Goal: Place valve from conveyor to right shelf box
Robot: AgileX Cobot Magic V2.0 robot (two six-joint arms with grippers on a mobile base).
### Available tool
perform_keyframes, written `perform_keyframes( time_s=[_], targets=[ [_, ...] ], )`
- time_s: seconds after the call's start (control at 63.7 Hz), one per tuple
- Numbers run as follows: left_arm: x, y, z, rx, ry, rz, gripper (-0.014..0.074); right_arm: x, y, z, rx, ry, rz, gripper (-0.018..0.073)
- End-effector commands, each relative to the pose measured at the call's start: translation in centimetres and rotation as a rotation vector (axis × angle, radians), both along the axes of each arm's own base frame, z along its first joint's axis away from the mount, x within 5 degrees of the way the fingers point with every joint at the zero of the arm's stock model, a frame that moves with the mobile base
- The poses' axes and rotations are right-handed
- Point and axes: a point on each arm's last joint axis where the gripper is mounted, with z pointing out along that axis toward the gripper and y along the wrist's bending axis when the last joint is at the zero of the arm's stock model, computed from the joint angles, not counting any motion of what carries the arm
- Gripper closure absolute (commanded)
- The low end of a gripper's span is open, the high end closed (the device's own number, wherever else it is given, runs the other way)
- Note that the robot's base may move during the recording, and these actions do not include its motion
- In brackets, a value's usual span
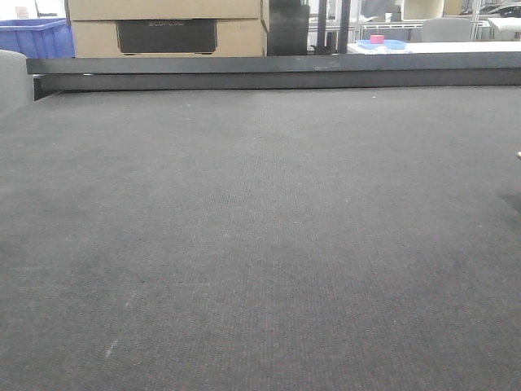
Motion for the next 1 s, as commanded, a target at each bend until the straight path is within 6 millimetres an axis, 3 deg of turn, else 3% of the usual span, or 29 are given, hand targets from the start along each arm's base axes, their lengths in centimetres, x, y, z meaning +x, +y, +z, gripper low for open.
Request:
perform_keyframes(
  time_s=[0.0,0.141,0.408,0.518,0.738,0.989],
  targets=[
    [1.8,0.0,0.4,-0.036,0.072,-0.012,-0.0010,2.6,0.2,0.3,-0.080,-0.016,0.002,-0.0009],
    [4.2,-0.5,1.0,-0.052,0.173,-0.059,-0.0001,6.3,0.6,0.2,-0.089,0.139,0.017,-0.0009],
    [7.6,-1.0,1.8,-0.103,0.428,-0.086,-0.0001,11.6,1.3,1.3,-0.110,0.534,0.057,-0.0009],
    [9.1,-1.2,2.0,-0.131,0.515,-0.094,-0.0001,13.7,1.5,0.7,-0.118,0.661,0.068,-0.0009],
    [11.1,-1.3,2.1,-0.132,0.598,-0.091,-0.0001,17.5,1.9,-2.7,-0.134,0.951,0.087,-0.0009],
    [11.1,-1.2,1.9,-0.130,0.630,-0.089,-0.0001,21.4,2.0,-8.1,-0.133,1.156,0.066,-0.0009]
  ],
)
